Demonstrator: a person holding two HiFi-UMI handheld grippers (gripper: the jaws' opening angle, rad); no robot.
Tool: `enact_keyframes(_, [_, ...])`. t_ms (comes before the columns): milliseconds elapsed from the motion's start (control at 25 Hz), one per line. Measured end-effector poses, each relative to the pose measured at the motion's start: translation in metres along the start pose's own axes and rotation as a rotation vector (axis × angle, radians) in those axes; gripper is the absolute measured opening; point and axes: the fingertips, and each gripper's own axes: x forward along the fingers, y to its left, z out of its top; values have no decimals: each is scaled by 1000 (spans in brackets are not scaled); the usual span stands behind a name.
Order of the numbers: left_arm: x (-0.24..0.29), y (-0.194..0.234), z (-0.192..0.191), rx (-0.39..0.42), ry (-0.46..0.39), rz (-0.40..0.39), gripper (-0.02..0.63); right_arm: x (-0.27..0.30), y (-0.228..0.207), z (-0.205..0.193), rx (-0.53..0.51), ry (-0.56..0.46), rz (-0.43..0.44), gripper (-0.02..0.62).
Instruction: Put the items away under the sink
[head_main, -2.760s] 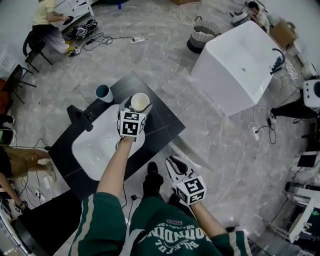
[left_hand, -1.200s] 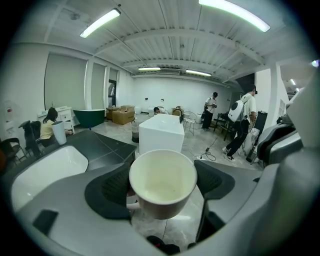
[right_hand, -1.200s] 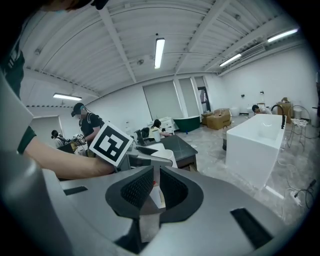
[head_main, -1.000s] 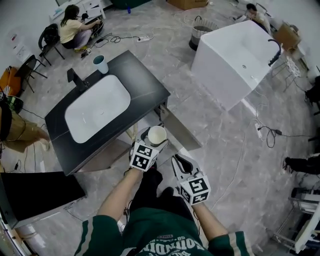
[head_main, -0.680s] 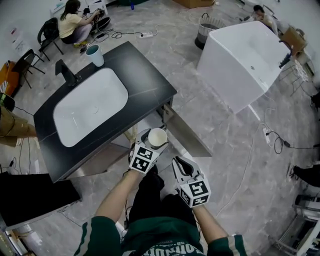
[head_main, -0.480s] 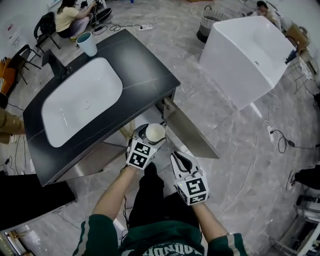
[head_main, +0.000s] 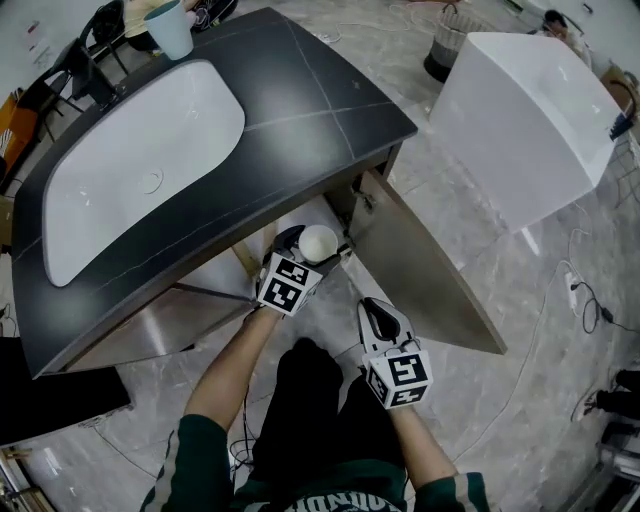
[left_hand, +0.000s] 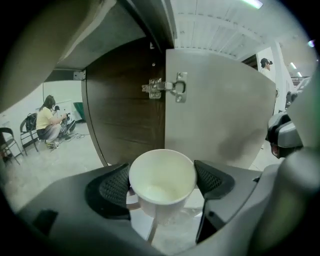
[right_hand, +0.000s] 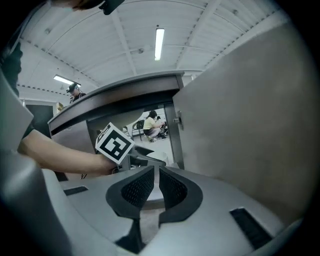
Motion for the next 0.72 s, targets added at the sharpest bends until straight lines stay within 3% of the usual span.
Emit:
enact_keyframes(160, [35, 27, -35, 16, -1, 37, 414, 30, -3, -40, 8, -2, 24, 61])
enact_keyframes(440, [97, 74, -63, -43, -5, 114, 414, 58, -21, -82, 43, -16, 20, 61])
enact_keyframes(720, [142, 105, -67, -167, -21, 202, 414, 72, -45, -112, 48, -8, -20, 60])
